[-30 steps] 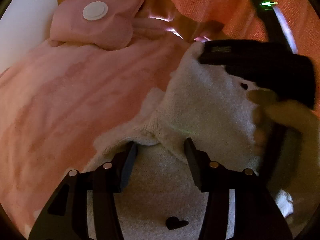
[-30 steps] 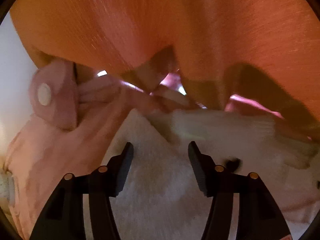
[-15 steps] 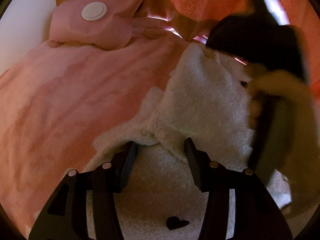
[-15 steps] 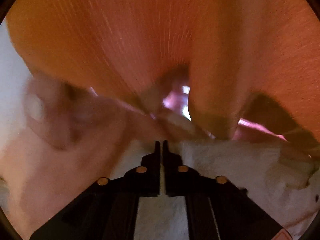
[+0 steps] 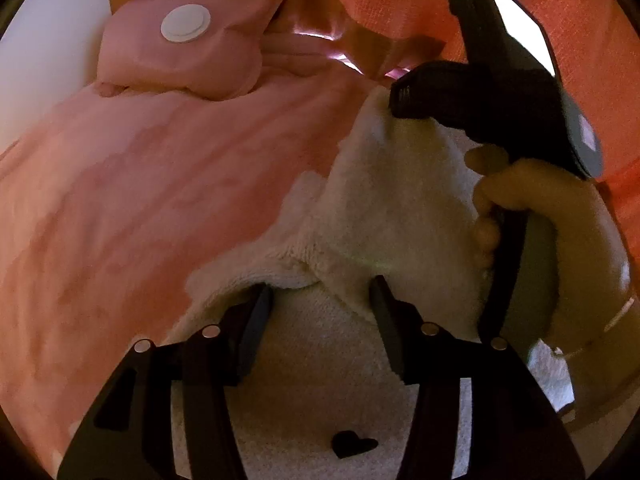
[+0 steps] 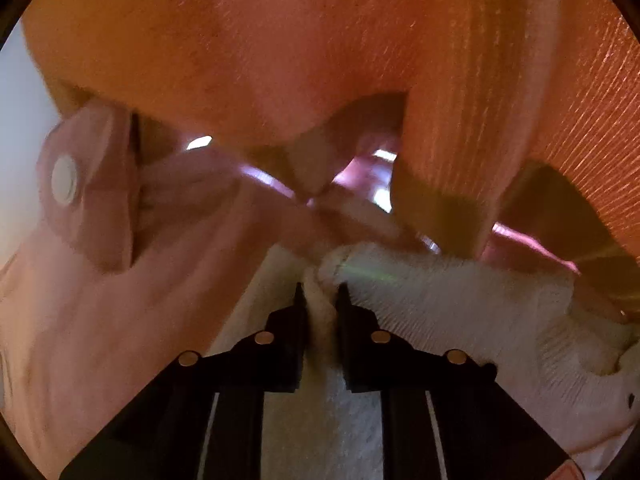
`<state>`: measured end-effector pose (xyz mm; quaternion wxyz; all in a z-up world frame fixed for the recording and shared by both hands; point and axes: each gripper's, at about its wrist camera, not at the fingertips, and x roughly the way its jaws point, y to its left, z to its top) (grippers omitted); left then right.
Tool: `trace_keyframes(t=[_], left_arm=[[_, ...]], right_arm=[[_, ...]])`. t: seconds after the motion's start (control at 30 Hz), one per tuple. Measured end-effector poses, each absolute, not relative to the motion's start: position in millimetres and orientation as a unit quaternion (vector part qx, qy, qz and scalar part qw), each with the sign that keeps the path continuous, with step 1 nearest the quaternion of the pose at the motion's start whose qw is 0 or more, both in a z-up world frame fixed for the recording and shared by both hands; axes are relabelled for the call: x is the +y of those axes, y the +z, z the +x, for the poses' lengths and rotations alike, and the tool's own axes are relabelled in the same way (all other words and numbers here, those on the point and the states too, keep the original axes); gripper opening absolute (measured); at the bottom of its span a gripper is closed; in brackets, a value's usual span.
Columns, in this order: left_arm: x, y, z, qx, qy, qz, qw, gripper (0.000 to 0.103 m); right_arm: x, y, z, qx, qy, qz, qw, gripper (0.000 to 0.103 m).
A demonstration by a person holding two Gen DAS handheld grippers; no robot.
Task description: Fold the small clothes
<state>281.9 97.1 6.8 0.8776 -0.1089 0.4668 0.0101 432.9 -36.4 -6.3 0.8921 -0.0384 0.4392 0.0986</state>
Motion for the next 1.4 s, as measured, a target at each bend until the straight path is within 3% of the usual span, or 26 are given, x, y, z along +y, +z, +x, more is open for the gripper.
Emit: trace_keyframes(t=[0.13, 0.27, 0.33, 0.4, 0.43, 0.57, 0.7, 0.93, 0.97, 1.0, 1.03, 1.2, 1.33, 1.4], left_arm=[[96, 7, 281, 0.465, 0.013, -0.099, 0.88, 0.051], [96, 7, 282, 0.466, 0.011, -0.096, 0.88, 0.051], [96, 7, 283, 0.467, 0.01, -0.098, 0.879, 0.051], [97, 7, 283, 0.468, 0.009, -0.099, 0.878, 0.051], [97, 7, 283, 0.469, 0.008, -0.1, 0.878, 0.051], [98, 6, 285, 0.472, 0.007, -0.107, 0.875, 0.051], [94, 5, 283, 0.47, 0.011, -0.101, 0.877, 0.051], [91, 1, 281, 0.464, 0.019, -0.092, 0.881, 0.052], [90, 1, 281, 0.464, 0.019, -0.09, 0.881, 0.052], [91, 1, 281, 0.463, 0.019, -0.09, 0.881, 0.052], [92, 1, 282, 0.463, 0.017, -0.089, 0.881, 0.052], [93, 0, 279, 0.462, 0.016, -0.085, 0.883, 0.052], [91, 0, 278, 0.459, 0.019, -0.074, 0.885, 0.052], [91, 0, 279, 0.459, 0.019, -0.072, 0.885, 0.053]], right_arm=[[-33, -6, 434, 0.452, 0.091, -0.049, 0.886, 0.017], [-63, 45, 389, 0.408, 0.088, -0.012, 0.909, 0.023], [-104, 61, 349, 0.393, 0.064, 0.022, 0.917, 0.035], [-166, 71, 294, 0.365, 0.01, 0.047, 0.93, 0.056], [-187, 77, 264, 0.358, -0.024, 0.052, 0.932, 0.06], [-314, 65, 163, 0.354, -0.172, 0.132, 0.91, 0.063], [-371, 44, 110, 0.343, -0.171, 0.252, 0.889, 0.063], [-364, 20, 137, 0.353, -0.133, 0.276, 0.884, 0.063], [-363, 17, 143, 0.355, -0.133, 0.265, 0.887, 0.056], [-357, 15, 149, 0.362, -0.131, 0.253, 0.888, 0.02], [-355, 16, 151, 0.368, -0.128, 0.244, 0.888, 0.008], [-345, 76, 122, 0.265, -0.093, 0.237, 0.93, 0.009], [-366, 9, 138, 0.385, -0.15, 0.233, 0.881, 0.009], [-372, 4, 131, 0.374, -0.148, 0.262, 0.877, 0.008]])
